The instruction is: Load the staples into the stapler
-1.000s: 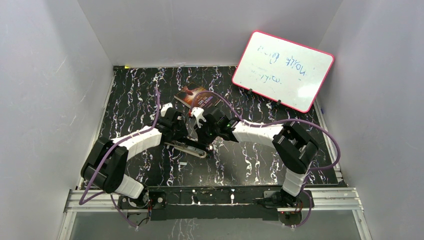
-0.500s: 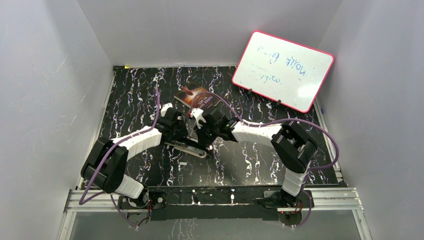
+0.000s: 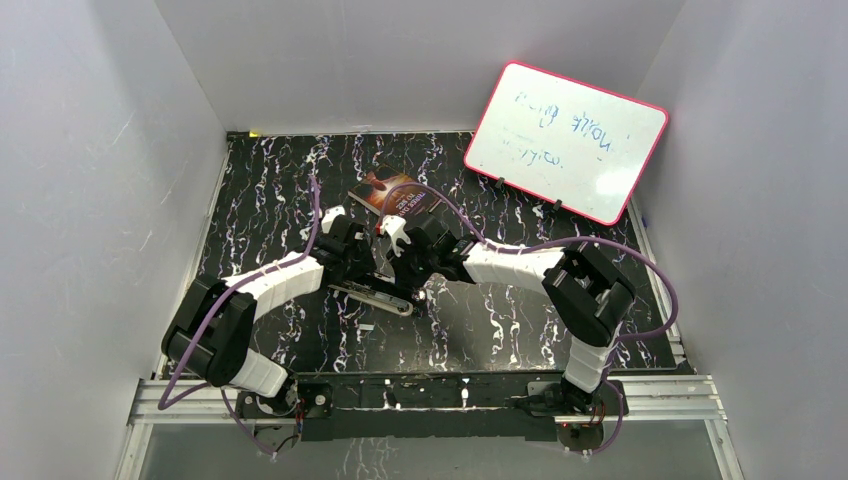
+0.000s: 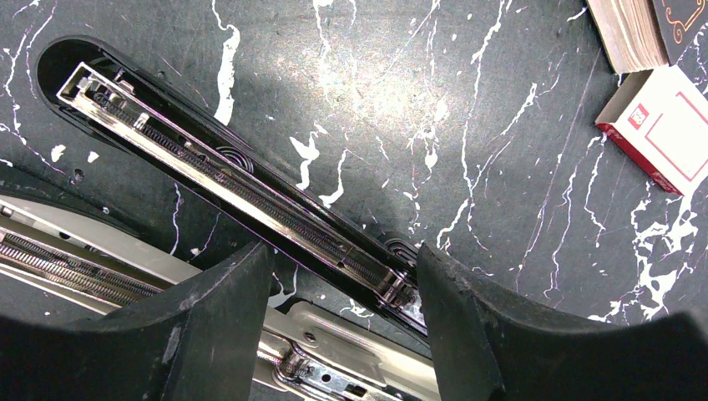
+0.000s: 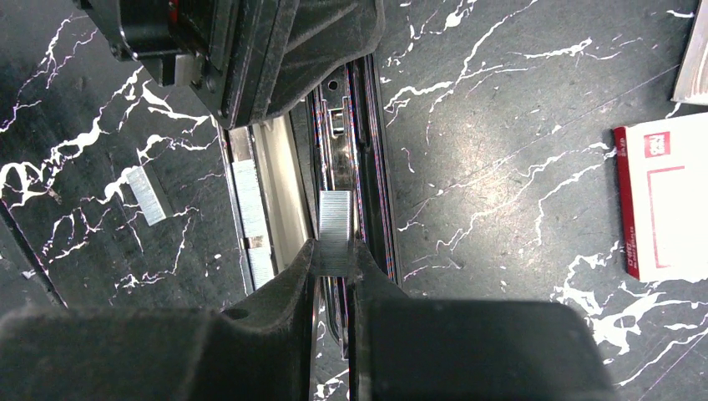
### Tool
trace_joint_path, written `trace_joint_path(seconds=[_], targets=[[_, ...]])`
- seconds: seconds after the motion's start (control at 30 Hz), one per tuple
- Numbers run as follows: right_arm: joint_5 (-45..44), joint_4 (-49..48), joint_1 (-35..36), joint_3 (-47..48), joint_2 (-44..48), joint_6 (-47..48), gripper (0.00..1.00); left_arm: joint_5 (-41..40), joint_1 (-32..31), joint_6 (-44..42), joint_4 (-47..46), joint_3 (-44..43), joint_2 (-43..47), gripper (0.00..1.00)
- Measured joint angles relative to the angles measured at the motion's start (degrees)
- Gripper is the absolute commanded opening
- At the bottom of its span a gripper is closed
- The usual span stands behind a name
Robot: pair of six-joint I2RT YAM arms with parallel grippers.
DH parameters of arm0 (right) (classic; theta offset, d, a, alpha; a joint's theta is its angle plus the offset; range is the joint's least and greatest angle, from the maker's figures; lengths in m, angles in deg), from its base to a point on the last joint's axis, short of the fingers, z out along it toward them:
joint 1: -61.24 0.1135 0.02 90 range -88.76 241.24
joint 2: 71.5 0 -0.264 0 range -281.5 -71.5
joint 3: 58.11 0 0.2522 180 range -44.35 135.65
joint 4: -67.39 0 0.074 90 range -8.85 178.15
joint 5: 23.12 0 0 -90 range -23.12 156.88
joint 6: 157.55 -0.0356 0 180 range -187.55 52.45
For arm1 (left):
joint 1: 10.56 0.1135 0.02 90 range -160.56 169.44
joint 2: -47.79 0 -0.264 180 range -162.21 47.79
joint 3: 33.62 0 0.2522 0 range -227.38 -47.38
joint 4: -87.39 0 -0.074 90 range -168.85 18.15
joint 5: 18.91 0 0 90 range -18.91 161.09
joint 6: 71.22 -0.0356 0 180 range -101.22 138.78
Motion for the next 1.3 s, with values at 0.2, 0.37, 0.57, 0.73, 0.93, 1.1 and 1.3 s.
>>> trace_joint_path(seconds=[0.2,0.37,0.57,0.73,0.93,1.1,1.3], targets=[[0.00,-0.63,0.00,0.00,0.00,0.00,0.00,0.00,0.00,0.00,0.00,0.00,0.00,0.61],[-0.35,-0.63,0.00,0.00,0.00,0.00,0.00,0.00,0.00,0.00,0.00,0.00,0.00,0.61],[-0.74,-0.61,0.02,0.02,0.00,0.02,0.00,0.00,0.00,-0.17,-0.02,0.00,0.00,0.62],[-1.07,-0.57,0.02,0.02,0.00,0.04,0.00,0.00,0.00,-0.24,-0.02,0.00,0.00,0.62],[-1.09,-0.55,0.02,0.02,0.00,0.07,0.00,0.00,0.00,-0.37,-0.02,0.00,0.02,0.62],[-1.09,-0.48,0.02,0.02,0.00,0.07,0.00,0.00,0.00,-0.39,-0.02,0.00,0.04,0.62],[-1.09,1.57,0.00,1.46,-0.22,0.26,0.00,0.00,0.00,-0.42,-0.02,0.00,0.04,0.62]])
